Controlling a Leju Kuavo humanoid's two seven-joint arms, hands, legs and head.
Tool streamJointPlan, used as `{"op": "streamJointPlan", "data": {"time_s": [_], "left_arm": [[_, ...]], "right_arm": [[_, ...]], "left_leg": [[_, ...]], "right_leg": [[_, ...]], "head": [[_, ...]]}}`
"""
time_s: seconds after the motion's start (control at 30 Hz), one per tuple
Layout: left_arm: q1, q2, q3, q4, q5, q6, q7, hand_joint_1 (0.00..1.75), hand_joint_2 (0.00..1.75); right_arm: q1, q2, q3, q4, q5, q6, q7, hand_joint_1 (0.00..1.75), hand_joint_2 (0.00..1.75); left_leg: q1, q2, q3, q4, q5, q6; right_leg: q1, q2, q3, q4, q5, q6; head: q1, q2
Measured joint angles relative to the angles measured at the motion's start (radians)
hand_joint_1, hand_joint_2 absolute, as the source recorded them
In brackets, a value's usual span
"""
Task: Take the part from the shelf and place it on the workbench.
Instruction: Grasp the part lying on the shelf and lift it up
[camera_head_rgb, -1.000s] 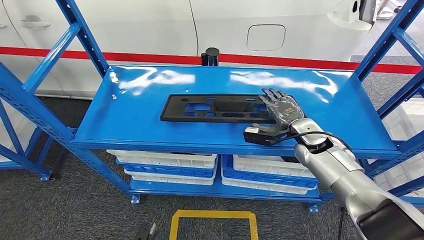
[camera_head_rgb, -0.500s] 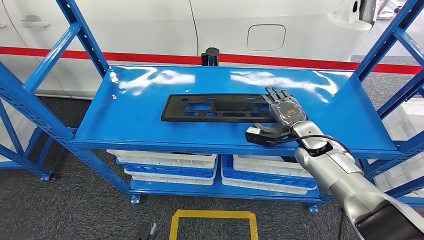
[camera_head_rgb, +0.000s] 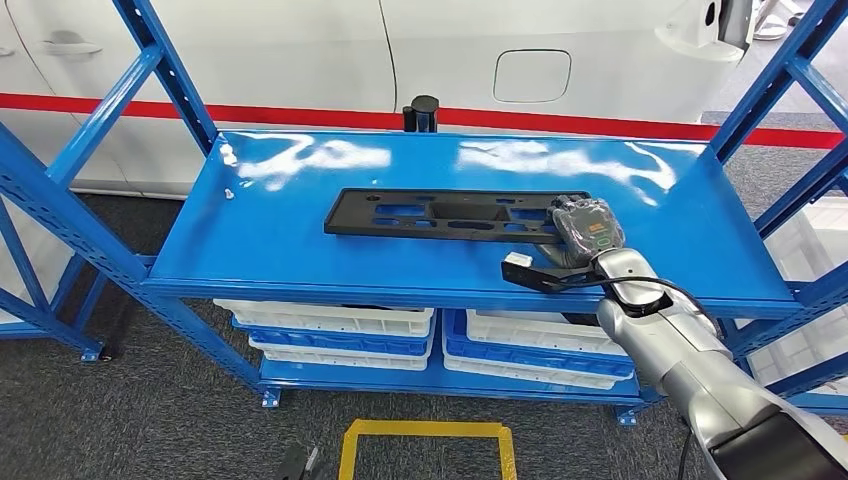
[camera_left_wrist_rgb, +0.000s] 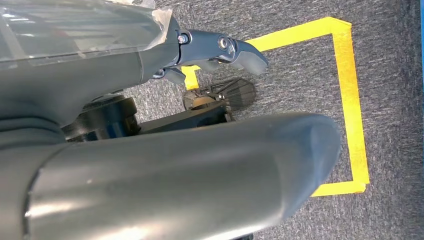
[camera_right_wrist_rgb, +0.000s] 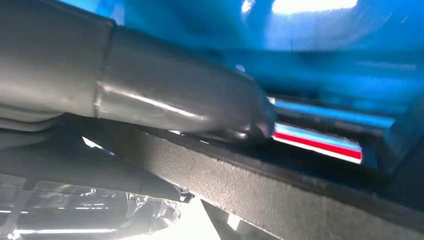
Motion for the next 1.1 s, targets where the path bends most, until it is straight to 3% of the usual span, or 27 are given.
{"op": "streamJointPlan", "data": {"time_s": [0.2, 0.63, 1.0, 1.1], "left_arm": [[-0.002, -0.002, -0.001, 0.000, -0.001, 0.002, 0.000, 0.00, 0.00], [-0.005, -0.002, -0.001, 0.000, -0.017, 0.003, -0.002, 0.00, 0.00], [-0.005, -0.002, -0.001, 0.000, -0.020, 0.010, -0.021, 0.00, 0.00], [-0.005, -0.001, 0.000, 0.000, -0.023, 0.023, -0.050, 0.00, 1.31]], "right_arm": [[-0.005, 0.003, -0.013, 0.006, 0.014, -0.001, -0.006, 1.72, 0.00], [-0.008, 0.011, -0.053, 0.016, 0.025, -0.015, -0.026, 1.74, 0.00], [0.015, 0.023, -0.112, -0.009, -0.043, -0.106, -0.068, 1.75, 0.00], [0.047, 0.026, -0.153, -0.061, -0.105, -0.189, -0.103, 1.75, 0.00]], "left_leg": [[0.000, 0.000, 0.000, 0.001, 0.000, 0.000], [0.000, 0.000, 0.000, 0.002, 0.000, 0.000], [0.000, 0.000, 0.000, 0.003, 0.000, 0.000], [0.000, 0.000, -0.001, 0.003, 0.000, 0.000]], "right_leg": [[0.000, 0.000, 0.000, 0.000, 0.000, 0.000], [0.000, 0.000, -0.003, 0.000, 0.001, 0.001], [0.000, 0.000, 0.001, 0.000, 0.002, 0.003], [0.000, 0.001, 0.001, 0.000, 0.002, 0.003]], "head": [[0.000, 0.000], [0.000, 0.000], [0.000, 0.000], [0.000, 0.000]]}}
